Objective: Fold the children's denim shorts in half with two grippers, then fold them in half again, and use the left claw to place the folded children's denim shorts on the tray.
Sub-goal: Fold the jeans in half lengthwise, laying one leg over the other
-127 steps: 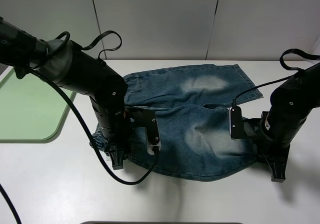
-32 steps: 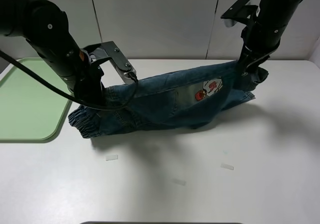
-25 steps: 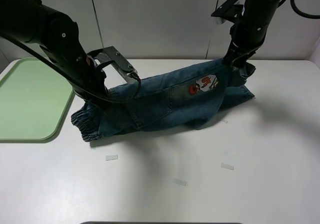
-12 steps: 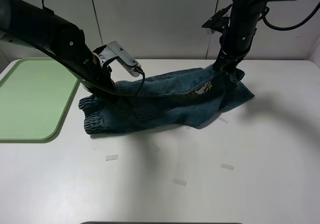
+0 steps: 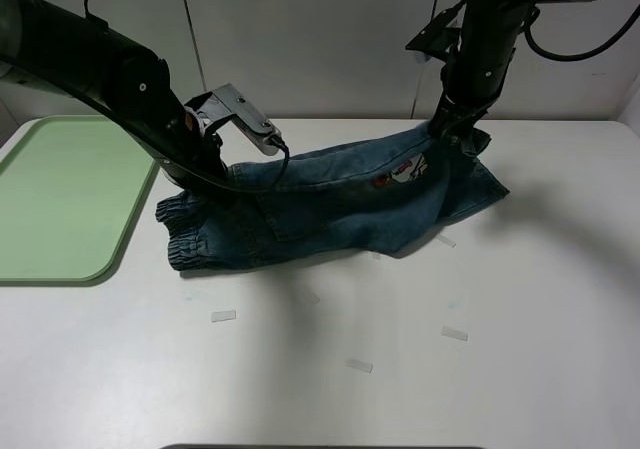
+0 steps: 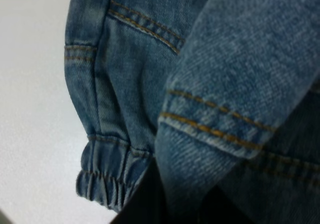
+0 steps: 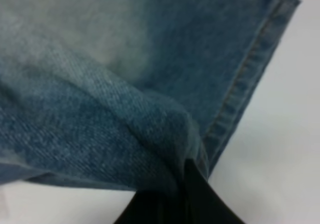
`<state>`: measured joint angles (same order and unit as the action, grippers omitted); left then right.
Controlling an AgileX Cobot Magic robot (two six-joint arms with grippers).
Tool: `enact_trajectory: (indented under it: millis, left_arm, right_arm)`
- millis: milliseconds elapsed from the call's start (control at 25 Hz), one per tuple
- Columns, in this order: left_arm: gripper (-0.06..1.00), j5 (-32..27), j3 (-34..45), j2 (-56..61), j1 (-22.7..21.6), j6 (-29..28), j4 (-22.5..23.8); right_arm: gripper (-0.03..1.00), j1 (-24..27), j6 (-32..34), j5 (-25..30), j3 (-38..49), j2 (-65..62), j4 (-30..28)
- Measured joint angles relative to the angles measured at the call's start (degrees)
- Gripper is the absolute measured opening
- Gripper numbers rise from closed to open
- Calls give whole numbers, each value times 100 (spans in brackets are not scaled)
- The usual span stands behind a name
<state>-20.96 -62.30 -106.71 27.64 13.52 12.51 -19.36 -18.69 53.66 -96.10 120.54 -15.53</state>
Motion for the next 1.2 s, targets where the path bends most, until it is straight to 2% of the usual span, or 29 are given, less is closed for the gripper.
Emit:
enact_trajectory:
  millis: [120,320,560,680,760,800,840,880,920,1040,1200]
  left_arm:
    - [8,-41,0,0,0,0,0]
    - [16,-74,0,0,0,0,0]
    - [40,-60,0,0,0,-3,0]
    - [47,-35,0,0,0,-8,0]
    - [54,-54,0,0,0,-54,0]
    - [60,-101,0,0,0,-83,0]
    - [67,-209,0,0,0,-142,0]
    - [76,-348,0,0,0,-186,0]
    - [85,-468,0,0,0,-218,0]
    - [95,-727,0,0,0,-280,92]
    - [99,-730,0,0,0,-443,281]
  right_arm:
    - [-2,23,252,-39,0,0,-241]
    - [-2,205,459,-64,0,0,-197]
    - [-2,314,479,-90,0,0,-124]
    - [-2,314,479,-164,0,0,-124]
    - [7,314,479,-178,0,0,-130]
    - [21,314,485,-178,0,0,-142]
    - [40,319,508,-178,0,0,-165]
    - [52,318,547,-178,0,0,-196]
    - [58,318,599,-178,0,0,-235]
    - [67,318,718,-178,-4,0,-295]
    - [69,318,760,-178,-4,0,-312]
